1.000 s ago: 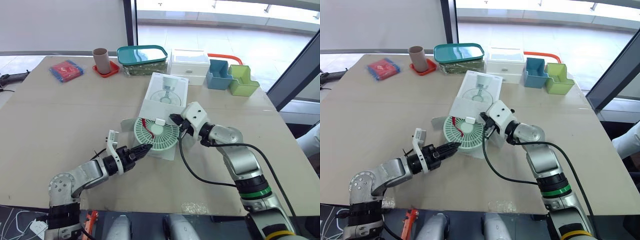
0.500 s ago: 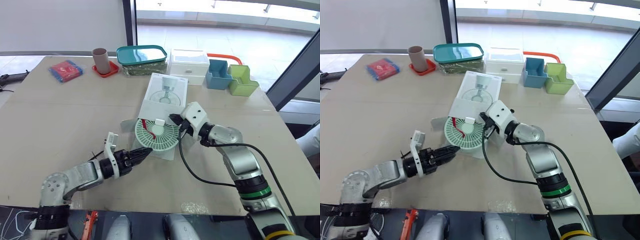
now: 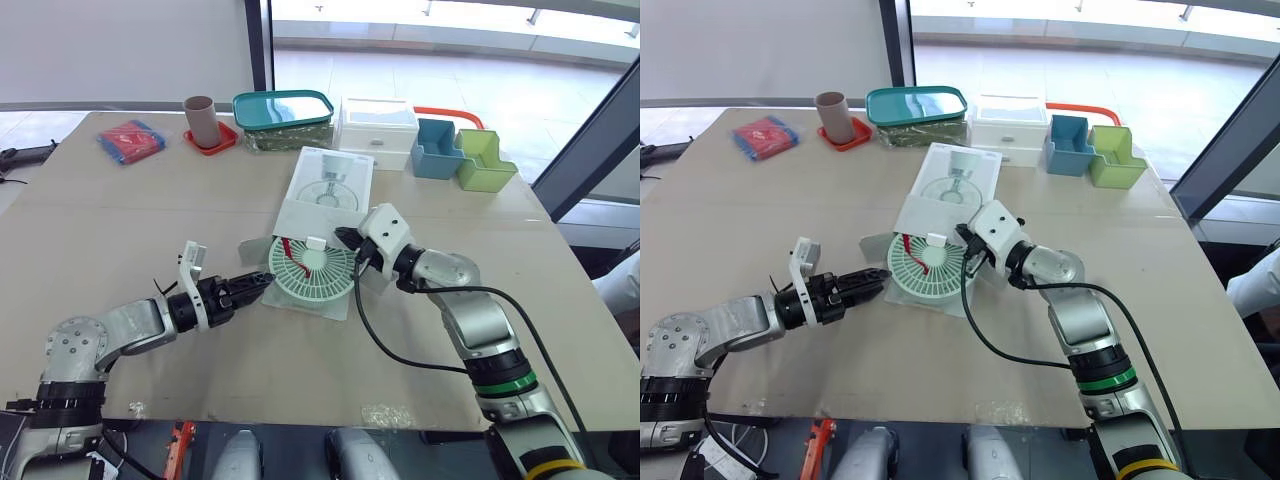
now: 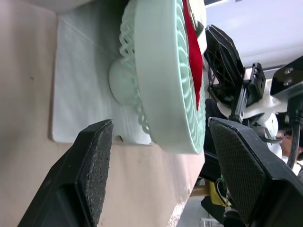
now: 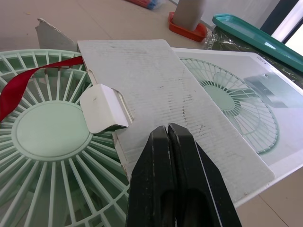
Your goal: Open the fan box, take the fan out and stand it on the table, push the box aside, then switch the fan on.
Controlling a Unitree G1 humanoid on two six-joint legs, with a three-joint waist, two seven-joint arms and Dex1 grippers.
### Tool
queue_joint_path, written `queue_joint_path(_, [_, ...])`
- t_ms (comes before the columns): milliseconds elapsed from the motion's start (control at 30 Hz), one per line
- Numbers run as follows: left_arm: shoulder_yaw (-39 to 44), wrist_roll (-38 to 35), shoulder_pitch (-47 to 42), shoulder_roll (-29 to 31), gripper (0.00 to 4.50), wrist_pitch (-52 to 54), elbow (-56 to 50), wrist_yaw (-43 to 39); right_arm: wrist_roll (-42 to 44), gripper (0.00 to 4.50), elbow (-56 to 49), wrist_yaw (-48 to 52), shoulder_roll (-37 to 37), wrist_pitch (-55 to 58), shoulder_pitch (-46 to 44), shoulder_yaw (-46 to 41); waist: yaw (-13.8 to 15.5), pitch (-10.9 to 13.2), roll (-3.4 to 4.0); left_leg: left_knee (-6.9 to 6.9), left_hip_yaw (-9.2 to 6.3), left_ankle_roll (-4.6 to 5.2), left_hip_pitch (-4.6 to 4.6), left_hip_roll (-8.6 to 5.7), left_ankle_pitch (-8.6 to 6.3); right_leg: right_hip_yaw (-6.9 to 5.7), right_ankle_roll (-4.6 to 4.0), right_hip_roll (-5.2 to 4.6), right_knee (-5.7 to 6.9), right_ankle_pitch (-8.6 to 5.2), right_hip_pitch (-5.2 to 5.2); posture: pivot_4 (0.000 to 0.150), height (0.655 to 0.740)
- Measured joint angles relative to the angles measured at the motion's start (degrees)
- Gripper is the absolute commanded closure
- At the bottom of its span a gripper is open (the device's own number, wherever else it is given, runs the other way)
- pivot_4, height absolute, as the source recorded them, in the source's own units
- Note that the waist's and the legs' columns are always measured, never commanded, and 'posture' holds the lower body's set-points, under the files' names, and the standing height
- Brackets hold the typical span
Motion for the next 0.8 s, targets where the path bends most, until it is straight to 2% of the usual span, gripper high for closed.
queue_joint_path(67, [-0.2, -0.1, -0.8, -0.7, 0.03, 0.0, 1.5, -0.1, 0.0, 4.50, 0.0, 0.0, 0.0, 0.0, 0.0, 0.0, 0.0, 0.0, 0.00, 0.00, -0.01, 0.00, 0.00, 0.00, 0.00, -0.02, 0.00, 0.00, 0.00, 0.00, 0.00, 0.150, 0.7400])
queue_joint_path(300, [-1.1, 2.0, -3.7, -5.0, 0.03, -0.4, 3.5, 0.9, -0.1, 4.50, 0.0, -0.1, 0.1, 0.1, -0.1, 0.1, 0.0, 0.0, 0.00, 0.00, -0.01, -0.03, 0.00, 0.01, 0.02, -0.01, -0.03, 0.00, 0.01, 0.02, 0.00, 0.150, 0.7400])
queue_joint_path(767, [-0.9, 3.6, -6.9, -8.5, 0.03, -0.4, 7.3, 0.9, -0.1, 4.50, 0.0, -0.5, 0.0, 0.2, 0.0, 0.3, 0.0, 0.0, -0.01, 0.00, -0.07, -0.08, -0.01, 0.02, 0.06, -0.08, -0.06, 0.02, 0.02, 0.04, 0.00, 0.150, 0.7400])
queue_joint_path(800, [-0.9, 3.6, -6.9, -8.5, 0.26, -0.4, 7.5, 0.9, -0.1, 4.50, 0.0, -0.5, 0.0, 0.2, 0.0, 0.3, 0.0, 0.0, -0.01, 0.00, -0.07, -0.08, -0.01, 0.03, 0.06, -0.08, -0.06, 0.02, 0.02, 0.04, 0.00, 0.150, 0.7400])
